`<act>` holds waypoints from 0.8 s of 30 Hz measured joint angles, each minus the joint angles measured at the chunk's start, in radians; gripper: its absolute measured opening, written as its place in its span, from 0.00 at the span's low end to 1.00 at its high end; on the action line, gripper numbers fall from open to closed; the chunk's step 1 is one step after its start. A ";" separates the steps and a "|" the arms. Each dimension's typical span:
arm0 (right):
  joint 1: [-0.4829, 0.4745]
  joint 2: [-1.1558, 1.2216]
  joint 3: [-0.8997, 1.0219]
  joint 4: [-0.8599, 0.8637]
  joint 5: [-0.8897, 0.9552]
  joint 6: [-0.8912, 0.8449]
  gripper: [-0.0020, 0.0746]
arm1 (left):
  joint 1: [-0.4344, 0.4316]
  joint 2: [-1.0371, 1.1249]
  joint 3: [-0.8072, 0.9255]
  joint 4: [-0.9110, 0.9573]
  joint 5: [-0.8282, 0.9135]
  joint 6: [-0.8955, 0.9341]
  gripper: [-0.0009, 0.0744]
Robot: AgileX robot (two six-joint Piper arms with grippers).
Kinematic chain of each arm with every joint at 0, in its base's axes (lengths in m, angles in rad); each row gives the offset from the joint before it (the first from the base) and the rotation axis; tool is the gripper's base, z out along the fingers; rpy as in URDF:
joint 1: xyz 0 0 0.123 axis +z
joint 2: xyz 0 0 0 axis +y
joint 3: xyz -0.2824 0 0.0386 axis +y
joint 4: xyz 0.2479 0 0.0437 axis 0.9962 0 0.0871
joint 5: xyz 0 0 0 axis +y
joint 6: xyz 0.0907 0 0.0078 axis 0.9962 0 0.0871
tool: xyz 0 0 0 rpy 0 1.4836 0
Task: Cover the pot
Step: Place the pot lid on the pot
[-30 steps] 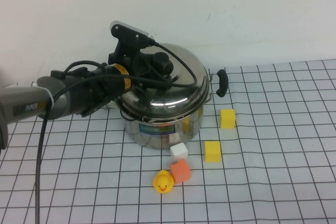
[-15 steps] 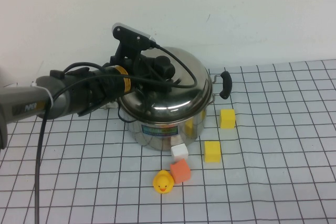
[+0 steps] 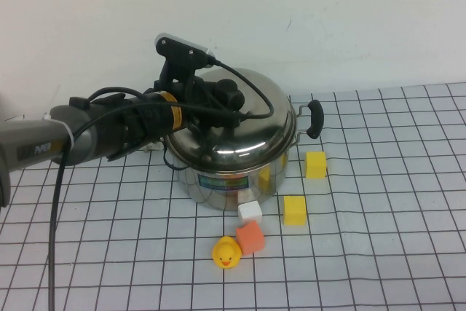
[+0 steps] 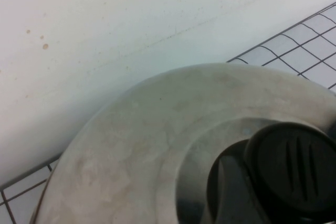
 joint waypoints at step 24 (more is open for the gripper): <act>0.000 0.000 0.000 0.000 0.000 0.000 0.04 | 0.000 -0.002 -0.010 0.110 0.028 -0.029 0.45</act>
